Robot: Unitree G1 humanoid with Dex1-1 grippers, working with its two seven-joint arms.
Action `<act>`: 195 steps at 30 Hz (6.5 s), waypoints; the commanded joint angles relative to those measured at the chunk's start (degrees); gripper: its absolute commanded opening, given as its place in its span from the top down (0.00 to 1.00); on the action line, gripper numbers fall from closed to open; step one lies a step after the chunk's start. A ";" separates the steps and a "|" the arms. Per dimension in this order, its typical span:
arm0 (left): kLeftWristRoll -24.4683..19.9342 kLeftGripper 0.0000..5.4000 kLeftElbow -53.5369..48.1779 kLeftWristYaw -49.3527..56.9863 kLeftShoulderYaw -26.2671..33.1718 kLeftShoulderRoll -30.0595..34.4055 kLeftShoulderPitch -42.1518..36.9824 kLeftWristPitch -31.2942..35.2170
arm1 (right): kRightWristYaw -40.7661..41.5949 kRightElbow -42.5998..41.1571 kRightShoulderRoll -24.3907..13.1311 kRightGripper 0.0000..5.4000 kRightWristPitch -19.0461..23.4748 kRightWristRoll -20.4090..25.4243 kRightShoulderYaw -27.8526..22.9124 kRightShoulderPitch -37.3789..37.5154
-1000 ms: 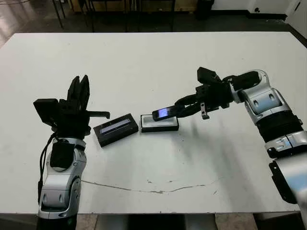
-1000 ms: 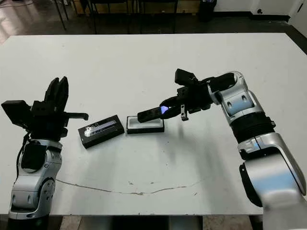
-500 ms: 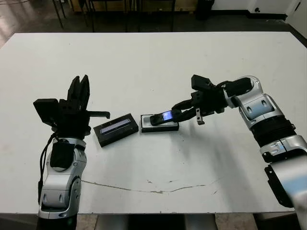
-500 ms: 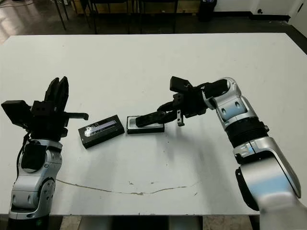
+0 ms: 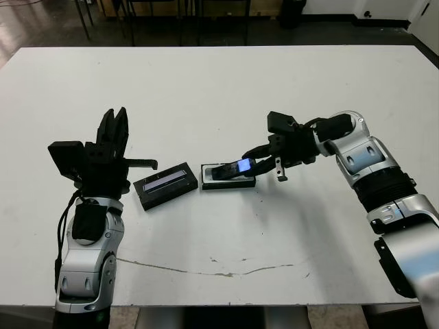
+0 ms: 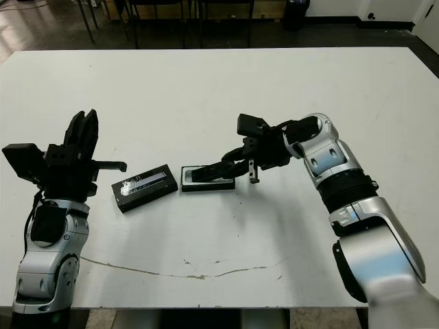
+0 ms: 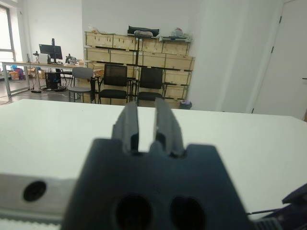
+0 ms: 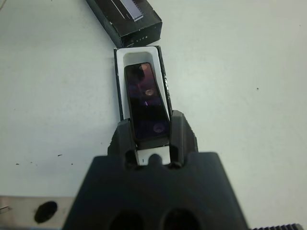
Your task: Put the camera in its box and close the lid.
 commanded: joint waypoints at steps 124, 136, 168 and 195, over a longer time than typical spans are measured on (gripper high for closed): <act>-2.41 0.00 41.25 -68.98 -11.77 36.57 -21.86 -2.67 | -37.04 -24.89 -3.78 1.00 0.76 13.94 -24.31 27.74; 2.49 0.00 35.09 -65.85 -13.42 38.14 -17.17 -3.27 | -36.37 -23.34 -3.28 1.00 -1.33 13.99 -24.35 28.16; -7.13 0.48 33.63 -63.62 -9.00 35.66 -11.16 8.41 | -36.78 -24.78 -3.85 1.00 -0.02 13.23 -23.36 28.18; -12.91 0.84 32.35 -61.43 -0.81 33.99 -14.29 8.17 | -37.61 -27.82 -3.85 1.00 3.47 12.89 -23.14 28.91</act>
